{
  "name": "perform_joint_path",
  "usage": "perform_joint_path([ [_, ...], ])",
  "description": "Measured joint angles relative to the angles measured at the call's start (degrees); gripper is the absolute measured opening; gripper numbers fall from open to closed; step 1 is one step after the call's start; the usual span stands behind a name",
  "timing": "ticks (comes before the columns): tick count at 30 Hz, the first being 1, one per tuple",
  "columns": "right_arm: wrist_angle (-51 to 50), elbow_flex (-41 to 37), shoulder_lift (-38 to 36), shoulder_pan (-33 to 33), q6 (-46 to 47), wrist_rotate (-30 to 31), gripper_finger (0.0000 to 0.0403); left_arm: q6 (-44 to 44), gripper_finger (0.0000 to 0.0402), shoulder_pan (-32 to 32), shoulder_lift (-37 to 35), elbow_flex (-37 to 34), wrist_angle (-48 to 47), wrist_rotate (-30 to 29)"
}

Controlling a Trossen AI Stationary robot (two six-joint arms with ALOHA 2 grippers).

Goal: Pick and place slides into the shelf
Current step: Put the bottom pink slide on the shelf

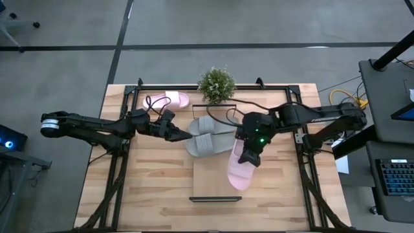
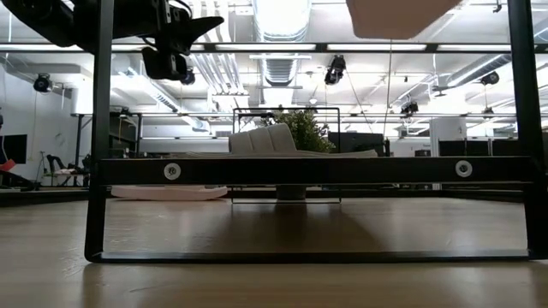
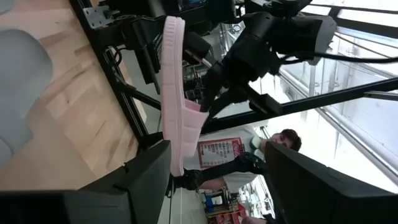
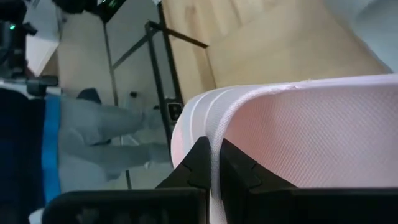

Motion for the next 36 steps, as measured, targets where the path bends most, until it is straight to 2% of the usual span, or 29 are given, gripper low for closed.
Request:
perform_joint_path([
  [6, 0.07, 4.14, 3.18, -0.09, -3.3, -3.04, 0.0008, -0.13, 0.0245, 0.04, 0.02, 0.8, -0.5, 0.02],
  [15, -0.29, 7.59, 5.79, -0.35, -5.62, -6.37, 0.0008, 0.13, 0.0245, 0.04, 2.32, 5.29, -9.46, 0.83],
  [26, 0.4, 9.52, 7.89, -0.35, -6.99, -10.83, 0.0008, 3.43, 0.0245, 0.04, 12.02, 15.02, -9.1, 4.48],
  [36, 0.38, 12.16, 9.03, -0.35, -7.42, -10.88, 0.0008, 3.06, 0.0245, 0.09, 22.04, 22.93, -9.34, 8.63],
])
